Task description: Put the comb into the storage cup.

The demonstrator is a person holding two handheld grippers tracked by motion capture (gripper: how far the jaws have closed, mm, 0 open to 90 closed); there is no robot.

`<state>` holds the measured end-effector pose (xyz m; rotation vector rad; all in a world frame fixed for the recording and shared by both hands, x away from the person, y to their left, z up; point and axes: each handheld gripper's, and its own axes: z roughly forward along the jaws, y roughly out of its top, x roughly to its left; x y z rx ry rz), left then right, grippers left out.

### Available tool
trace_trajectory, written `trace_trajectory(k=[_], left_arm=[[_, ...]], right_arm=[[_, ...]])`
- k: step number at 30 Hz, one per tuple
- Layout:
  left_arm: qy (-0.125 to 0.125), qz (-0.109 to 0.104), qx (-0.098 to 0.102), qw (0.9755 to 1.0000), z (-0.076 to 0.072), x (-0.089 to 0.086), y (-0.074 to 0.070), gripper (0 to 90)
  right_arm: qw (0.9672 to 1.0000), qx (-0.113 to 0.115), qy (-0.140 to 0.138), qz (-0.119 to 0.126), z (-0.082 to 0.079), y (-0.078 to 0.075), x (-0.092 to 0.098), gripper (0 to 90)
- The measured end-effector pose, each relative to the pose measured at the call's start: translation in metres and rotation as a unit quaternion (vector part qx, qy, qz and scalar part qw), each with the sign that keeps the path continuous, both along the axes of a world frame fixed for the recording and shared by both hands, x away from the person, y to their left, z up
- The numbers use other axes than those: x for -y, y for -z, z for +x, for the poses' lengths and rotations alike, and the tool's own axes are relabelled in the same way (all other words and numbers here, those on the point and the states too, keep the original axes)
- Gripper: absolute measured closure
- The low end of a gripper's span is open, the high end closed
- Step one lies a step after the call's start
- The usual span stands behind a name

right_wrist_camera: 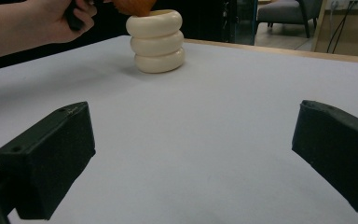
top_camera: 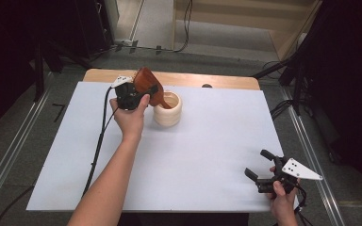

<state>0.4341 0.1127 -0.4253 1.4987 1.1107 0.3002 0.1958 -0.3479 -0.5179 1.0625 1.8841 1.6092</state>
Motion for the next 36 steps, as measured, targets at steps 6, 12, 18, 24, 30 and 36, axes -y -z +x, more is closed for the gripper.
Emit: trace_trajectory(k=[6,12,18,24,30,36], left_arm=[[-0.004,-0.008,-0.008,0.9999,0.001,0.0011,0.0015,55.4],[-0.009,-0.001,-0.009,0.9999,0.0003,0.0032,0.0013,52.6],[-0.009,-0.019,-0.026,0.9994,0.0043,-0.0015,0.0029,48.9],[-0.01,-0.043,-0.033,0.9985,0.0047,-0.0007,0.0039,48.8],[-0.022,-0.053,-0.032,0.9978,0.0037,0.0007,0.0053,49.6],[-0.036,-0.063,-0.031,0.9969,0.0046,0.0022,0.0078,49.1]], right_arm=[[1.0,0.0,0.0,0.0,0.0002,0.0001,0.0,0.0],[1.0,-0.002,0.001,0.001,0.0002,0.0,-0.0008,0.0],[1.0,-0.001,0.002,-0.002,0.0009,0.0001,-0.0007,0.0],[1.0,-0.001,0.002,-0.002,0.0008,0.0001,-0.0007,0.0],[1.0,-0.002,0.003,-0.002,0.001,0.0001,-0.0009,0.0],[1.0,-0.002,0.004,-0.002,0.001,0.0002,-0.0009,0.0]])
